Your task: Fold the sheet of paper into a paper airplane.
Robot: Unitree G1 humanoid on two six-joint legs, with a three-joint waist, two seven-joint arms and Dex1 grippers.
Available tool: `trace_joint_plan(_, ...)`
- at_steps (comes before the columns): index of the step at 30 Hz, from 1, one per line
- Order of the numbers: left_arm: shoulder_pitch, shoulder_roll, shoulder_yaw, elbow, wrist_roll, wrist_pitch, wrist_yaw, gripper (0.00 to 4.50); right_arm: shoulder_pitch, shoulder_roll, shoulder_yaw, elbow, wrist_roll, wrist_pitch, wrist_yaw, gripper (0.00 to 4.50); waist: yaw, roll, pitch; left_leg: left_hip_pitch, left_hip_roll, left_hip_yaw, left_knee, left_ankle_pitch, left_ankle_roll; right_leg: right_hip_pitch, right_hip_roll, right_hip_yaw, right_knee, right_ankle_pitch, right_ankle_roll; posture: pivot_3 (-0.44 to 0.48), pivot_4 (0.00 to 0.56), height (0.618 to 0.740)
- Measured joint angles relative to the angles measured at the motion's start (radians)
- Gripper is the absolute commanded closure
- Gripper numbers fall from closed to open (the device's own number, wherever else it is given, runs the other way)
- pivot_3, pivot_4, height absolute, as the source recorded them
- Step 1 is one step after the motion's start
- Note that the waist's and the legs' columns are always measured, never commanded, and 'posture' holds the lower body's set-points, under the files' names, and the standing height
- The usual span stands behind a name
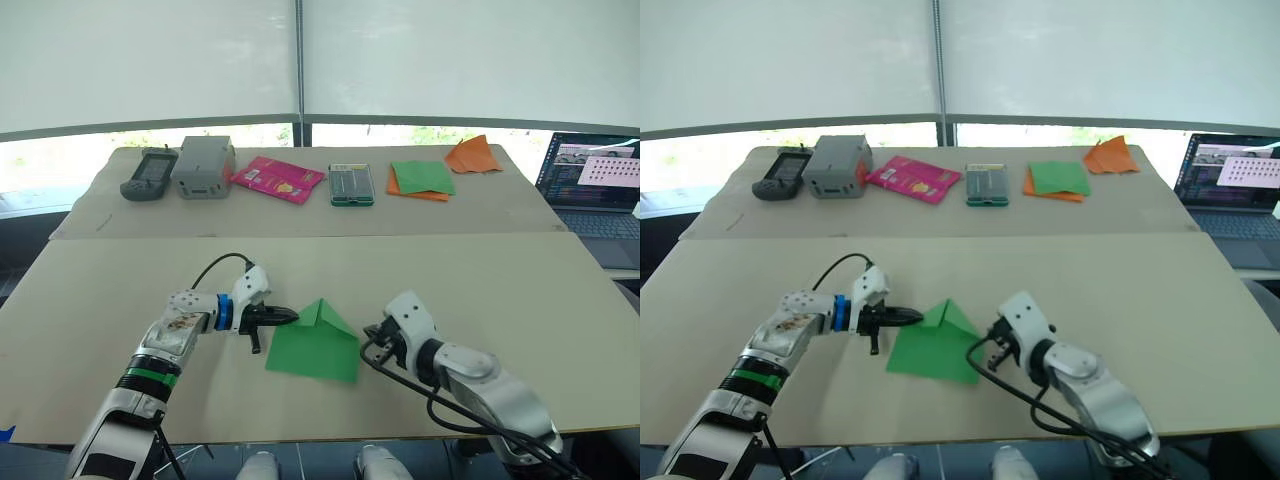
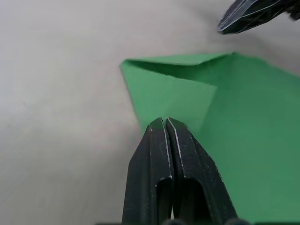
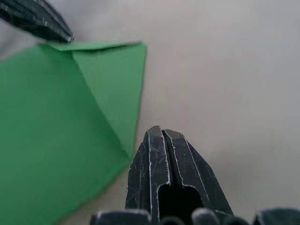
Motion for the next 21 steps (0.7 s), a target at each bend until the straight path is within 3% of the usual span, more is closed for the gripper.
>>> trace_joint_plan(7, -0.020, -0.014, -0.022, 0.031, 0.057, -0.092, -0.003, 4.42, 0.014, -0.061, 0.031, -0.003, -0.006, -0.043, 0.044, 4.50, 0.002, -0.001, 0.000, 0.002, 0.000, 0.000, 0.000, 0.000, 0.000, 0.001, 0.000, 0.000, 0.000, 0.000, 0.000, 0.000, 0.150, 0.740)
trace_joint_plan(21, 0.002, -0.021, -0.019, 0.001, 0.074, -0.089, 0.011, 4.42, 0.053, -0.086, 0.038, 0.019, 0.010, -0.118, 0.113, 4.50, 0.006, -0.003, -0.004, 0.003, 0.000, 0.000, 0.000, 0.000, 0.000, 0.003, 0.000, 0.000, 0.000, 0.000, 0.000, 0.000, 0.150, 0.740)
